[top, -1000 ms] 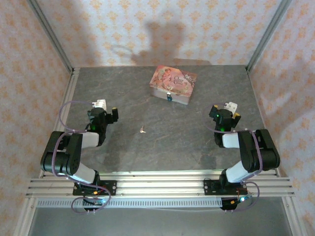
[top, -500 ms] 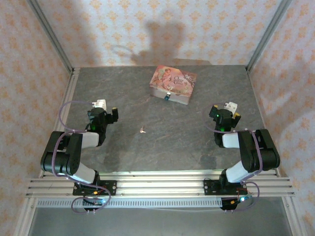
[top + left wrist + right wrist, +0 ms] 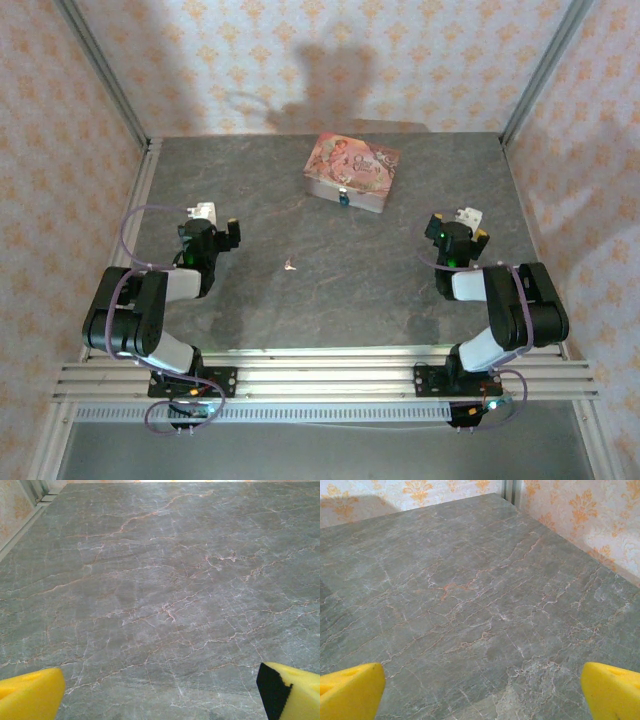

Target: Unlock the padlock with the key

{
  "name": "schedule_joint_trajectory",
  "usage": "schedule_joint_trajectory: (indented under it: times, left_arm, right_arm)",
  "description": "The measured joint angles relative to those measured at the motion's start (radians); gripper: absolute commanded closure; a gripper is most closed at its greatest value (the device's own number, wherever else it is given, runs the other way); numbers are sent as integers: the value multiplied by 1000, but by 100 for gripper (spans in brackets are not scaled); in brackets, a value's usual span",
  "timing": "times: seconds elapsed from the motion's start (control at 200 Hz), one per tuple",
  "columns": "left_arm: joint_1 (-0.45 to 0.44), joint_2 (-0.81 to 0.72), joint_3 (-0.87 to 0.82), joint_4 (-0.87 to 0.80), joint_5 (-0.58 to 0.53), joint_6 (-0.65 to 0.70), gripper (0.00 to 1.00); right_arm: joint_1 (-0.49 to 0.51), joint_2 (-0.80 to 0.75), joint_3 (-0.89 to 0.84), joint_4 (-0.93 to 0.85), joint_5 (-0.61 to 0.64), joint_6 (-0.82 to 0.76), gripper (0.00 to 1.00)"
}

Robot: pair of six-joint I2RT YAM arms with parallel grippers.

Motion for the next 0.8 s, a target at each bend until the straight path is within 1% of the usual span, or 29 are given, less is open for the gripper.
schedule_joint_trajectory:
  times: [0.561,0.596,0.661,0.721,0.801]
  left_arm:
    - [0,-4,6,-18,3,4,0]
    - [-1,-14,20,-59,5,7,2]
    - [-7,-39,90,-202,5,2,8]
    - [-10,-47,201,-335,13,-12,12]
    - [-13,-47,341,-454,52,-51,13]
  right_arm:
    - [0,0,0,0,-3,0,1]
    - [0,-1,0,-1,-4,0,1]
    - [0,-12,4,-27,-7,0,1]
    - [0,-51,35,-132,-8,-4,1]
    - [0,-108,156,-335,-8,18,1]
